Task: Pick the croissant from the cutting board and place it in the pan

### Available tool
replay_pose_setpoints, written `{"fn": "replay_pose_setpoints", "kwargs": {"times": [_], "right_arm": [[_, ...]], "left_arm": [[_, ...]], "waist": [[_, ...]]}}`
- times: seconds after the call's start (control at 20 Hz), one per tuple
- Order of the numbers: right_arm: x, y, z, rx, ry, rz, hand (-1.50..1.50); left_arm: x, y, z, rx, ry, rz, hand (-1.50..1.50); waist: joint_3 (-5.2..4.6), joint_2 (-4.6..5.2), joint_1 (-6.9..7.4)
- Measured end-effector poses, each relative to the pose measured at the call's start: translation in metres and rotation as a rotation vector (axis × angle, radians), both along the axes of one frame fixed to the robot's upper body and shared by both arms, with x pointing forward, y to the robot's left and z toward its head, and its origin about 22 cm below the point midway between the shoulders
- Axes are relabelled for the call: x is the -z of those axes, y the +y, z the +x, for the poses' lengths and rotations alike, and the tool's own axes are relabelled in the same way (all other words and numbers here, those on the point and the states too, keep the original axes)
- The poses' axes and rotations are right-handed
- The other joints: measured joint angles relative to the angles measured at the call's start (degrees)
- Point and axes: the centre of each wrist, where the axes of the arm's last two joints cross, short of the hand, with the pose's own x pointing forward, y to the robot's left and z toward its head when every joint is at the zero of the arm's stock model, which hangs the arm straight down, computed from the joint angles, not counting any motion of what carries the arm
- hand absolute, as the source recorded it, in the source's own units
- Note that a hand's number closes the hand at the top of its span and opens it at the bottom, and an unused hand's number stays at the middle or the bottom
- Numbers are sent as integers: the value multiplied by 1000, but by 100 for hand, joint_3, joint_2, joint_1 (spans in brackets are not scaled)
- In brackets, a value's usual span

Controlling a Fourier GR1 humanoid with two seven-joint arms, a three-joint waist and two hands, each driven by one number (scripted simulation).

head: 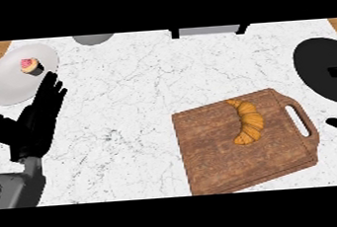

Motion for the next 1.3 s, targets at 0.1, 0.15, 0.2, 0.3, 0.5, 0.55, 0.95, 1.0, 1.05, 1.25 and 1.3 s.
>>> {"fn": "replay_pose_setpoints", "kwargs": {"times": [0.1, 0.15, 0.2, 0.3, 0.5, 0.55, 0.95, 1.0, 1.05, 1.25, 1.3], "right_arm": [[-14, -4, 4, -27, -19, -80, -150], [-17, -5, 5, -39, -26, -112, -150], [-23, -3, 8, -54, -30, -135, -150], [-37, 6, 17, -82, -35, -190, -150], [-60, 27, 30, -119, -3, -348, -150], [-65, 34, 33, -125, 0, -393, -150], [-81, 90, 53, -181, 110, -707, -150], [-81, 95, 54, -199, 146, -752, -150], [-76, 97, 53, -216, 184, -794, -150], [-64, 116, 54, -278, 282, -921, -150], [-64, 120, 53, -293, 292, -939, -150]], "left_arm": [[0, 2, 0, 3, -2, -2, 0], [-1, -1, 1, 4, -4, -2, 0], [-1, -3, 2, 6, -6, -3, 0], [-2, -7, 5, 10, -1, -7, 0], [1, -8, 2, 16, -1, -9, 0], [-1, -8, 3, 19, -1, -8, 0], [0, -14, -2, 29, 0, -5, 0], [-1, -14, -3, 27, -2, -5, 0], [-3, -13, -3, 26, 0, -6, 0], [-2, -10, -4, 20, 3, -8, 0], [-1, -12, -4, 15, 3, -7, 0]], "waist": [[-1, 1, 16], [-3, -1, 17], [-3, -1, 15], [-5, 1, 29], [-9, 3, 88], [-11, 3, 96], [-13, 4, 141], [-14, 3, 143], [-14, 3, 140], [-11, 2, 102], [-10, 0, 81]]}}
